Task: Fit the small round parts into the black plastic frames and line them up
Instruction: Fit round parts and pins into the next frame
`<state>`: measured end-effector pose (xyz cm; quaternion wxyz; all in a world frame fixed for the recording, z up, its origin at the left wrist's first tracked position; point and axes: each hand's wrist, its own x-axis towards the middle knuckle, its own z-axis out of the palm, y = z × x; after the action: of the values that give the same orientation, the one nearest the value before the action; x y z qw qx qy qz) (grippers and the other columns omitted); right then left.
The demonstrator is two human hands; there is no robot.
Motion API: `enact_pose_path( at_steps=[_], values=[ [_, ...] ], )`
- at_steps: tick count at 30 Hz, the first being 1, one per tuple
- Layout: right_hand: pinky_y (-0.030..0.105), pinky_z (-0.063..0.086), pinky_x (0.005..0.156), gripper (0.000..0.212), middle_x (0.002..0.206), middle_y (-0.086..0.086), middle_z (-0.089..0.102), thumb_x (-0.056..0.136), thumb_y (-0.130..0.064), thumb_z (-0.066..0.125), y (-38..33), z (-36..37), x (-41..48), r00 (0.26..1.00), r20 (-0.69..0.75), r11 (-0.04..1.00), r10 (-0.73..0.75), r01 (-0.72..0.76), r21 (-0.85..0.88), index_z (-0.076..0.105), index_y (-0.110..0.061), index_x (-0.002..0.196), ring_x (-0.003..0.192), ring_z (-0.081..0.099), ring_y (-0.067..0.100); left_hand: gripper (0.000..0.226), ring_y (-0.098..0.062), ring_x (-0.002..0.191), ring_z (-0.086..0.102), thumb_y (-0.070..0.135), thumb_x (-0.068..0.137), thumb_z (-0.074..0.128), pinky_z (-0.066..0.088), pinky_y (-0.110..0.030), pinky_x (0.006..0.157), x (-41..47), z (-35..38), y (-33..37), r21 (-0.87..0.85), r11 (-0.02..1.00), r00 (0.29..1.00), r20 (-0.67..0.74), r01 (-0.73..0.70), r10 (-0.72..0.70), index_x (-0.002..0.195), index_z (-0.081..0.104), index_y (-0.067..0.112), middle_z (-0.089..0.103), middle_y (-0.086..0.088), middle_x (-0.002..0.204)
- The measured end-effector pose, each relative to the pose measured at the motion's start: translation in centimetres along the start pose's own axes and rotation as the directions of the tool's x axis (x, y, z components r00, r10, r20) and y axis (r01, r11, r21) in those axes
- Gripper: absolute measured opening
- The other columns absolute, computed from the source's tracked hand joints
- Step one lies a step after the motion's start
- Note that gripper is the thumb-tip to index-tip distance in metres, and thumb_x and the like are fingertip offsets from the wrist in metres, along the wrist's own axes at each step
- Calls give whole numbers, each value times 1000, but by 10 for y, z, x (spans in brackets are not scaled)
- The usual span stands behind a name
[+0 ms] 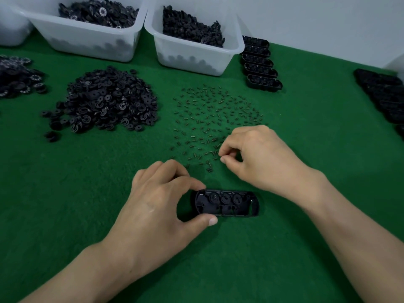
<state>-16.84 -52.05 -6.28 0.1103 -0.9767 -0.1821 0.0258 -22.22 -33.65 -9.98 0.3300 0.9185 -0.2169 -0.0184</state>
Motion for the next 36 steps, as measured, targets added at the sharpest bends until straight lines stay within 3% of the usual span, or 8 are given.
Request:
enact_pose_path(
  at_steps=[3,5,7,18,28,36],
  values=[
    [27,47,68,9,75,-13,56,81,-17,58,2,-2,-9,1000,-9,1000,-17,17,10,63,-22,76,69,53,4,54,-6,86,45,67,65,48,31,-20,82,0,0,0,-5,1000,1000,-2,1,-1,96,67,28,48,15,87],
    [13,38,61,10,69,-15,56,78,-16,62,1,-3,-24,999,-33,980,-17,23,198,61,-23,71,63,51,2,53,-5,86,43,67,65,48,31,-19,83,-1,0,0,-11,1000,1000,-4,2,-2,96,67,28,48,15,87],
    [10,36,59,9,69,-13,57,77,-17,64,-2,0,-39,998,-52,937,-44,60,345,63,-22,71,65,52,5,52,-5,86,43,66,65,48,31,-19,83,-1,1,0,-15,1000,1000,-5,1,-1,95,67,29,48,16,87],
    [29,48,64,3,75,-7,59,75,-14,66,-1,12,-58,986,-126,917,-111,150,370,69,-15,74,71,57,9,52,-7,86,46,65,65,49,32,-22,83,-1,0,1,-7,1000,1000,-7,1,-1,96,67,28,48,15,87],
    [29,48,65,4,77,-7,59,77,-17,66,2,13,-58,987,-117,918,-109,145,368,70,-17,76,72,57,10,53,-6,86,44,66,65,48,31,-20,83,-1,0,1,-15,1000,1000,-8,3,-3,95,68,28,47,15,87],
    [25,45,62,4,75,-8,58,75,-13,66,2,15,-57,988,-119,921,-100,137,365,66,-17,75,70,54,8,52,-8,85,47,66,64,49,30,-27,82,0,0,1,-11,1000,1000,-6,12,-12,95,68,28,48,15,87]
  ],
)
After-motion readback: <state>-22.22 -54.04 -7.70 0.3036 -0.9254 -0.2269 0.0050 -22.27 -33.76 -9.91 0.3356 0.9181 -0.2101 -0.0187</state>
